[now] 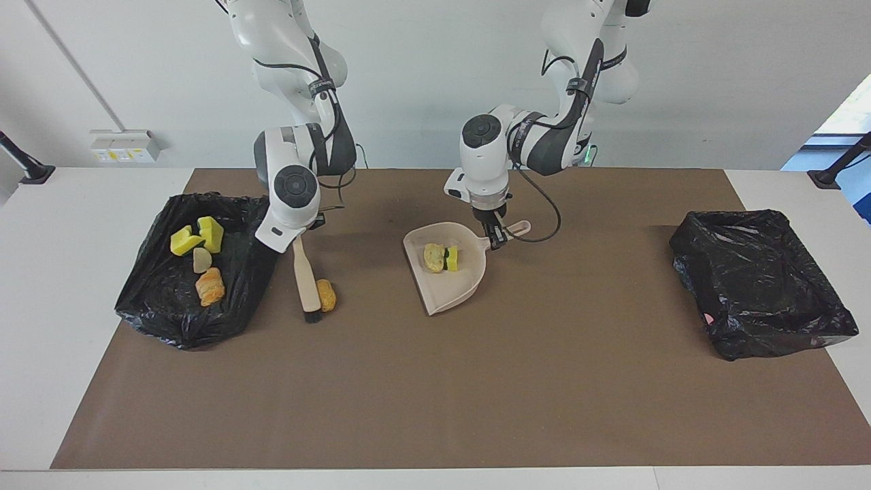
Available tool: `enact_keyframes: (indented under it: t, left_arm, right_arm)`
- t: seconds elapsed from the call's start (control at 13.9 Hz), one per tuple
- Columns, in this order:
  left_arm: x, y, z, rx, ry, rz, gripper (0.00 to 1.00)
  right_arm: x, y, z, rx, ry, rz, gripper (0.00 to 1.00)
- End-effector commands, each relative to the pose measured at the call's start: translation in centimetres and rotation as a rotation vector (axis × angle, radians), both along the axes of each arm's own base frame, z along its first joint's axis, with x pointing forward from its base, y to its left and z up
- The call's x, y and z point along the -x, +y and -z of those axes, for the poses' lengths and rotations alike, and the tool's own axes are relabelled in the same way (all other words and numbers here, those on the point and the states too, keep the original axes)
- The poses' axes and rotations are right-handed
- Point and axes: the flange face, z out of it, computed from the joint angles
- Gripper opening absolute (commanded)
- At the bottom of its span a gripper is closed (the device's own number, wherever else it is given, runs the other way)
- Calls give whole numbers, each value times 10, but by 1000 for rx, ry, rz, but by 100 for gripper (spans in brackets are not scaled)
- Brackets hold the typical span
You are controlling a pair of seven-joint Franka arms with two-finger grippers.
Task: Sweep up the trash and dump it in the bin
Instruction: 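Sweep the potato toward the dustpan with the right gripper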
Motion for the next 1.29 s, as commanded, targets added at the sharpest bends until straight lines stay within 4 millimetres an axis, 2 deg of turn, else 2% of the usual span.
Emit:
enact_keyframes:
  t: [0.0, 0.07, 0.36, 0.57, 0.72, 0.86, 1.01, 1.15, 1.22]
  left_arm:
    - [6, 5, -2, -64, -6, 10, 0]
    - [14, 0, -2, -91, -15, 30, 0]
    - [25, 5, 2, -114, -2, 34, 0]
    - [25, 7, 2, -116, 0, 32, 0]
    - [27, 8, 4, -118, 2, 34, 0]
    - [24, 10, 3, -109, -3, 30, 0]
    - [20, 16, 6, -105, 1, 35, 0]
    - [17, 19, 7, -102, 14, 83, 0]
    - [14, 19, 7, -88, 5, 103, 0]
  right_arm:
    - [25, 31, 0, -104, 76, 21, 0]
    - [32, 44, 1, -156, 100, 43, 0]
    - [54, 104, 4, -318, 160, 134, 0]
    - [72, 148, -2, -399, 185, 185, 0]
    - [84, 170, -6, -482, 206, 228, 0]
    - [88, 183, -13, -555, 233, 284, 0]
    - [82, 189, -18, -571, 225, 290, 0]
    - [70, 191, -42, -552, 183, 302, 0]
    - [64, 181, -52, -514, 170, 305, 0]
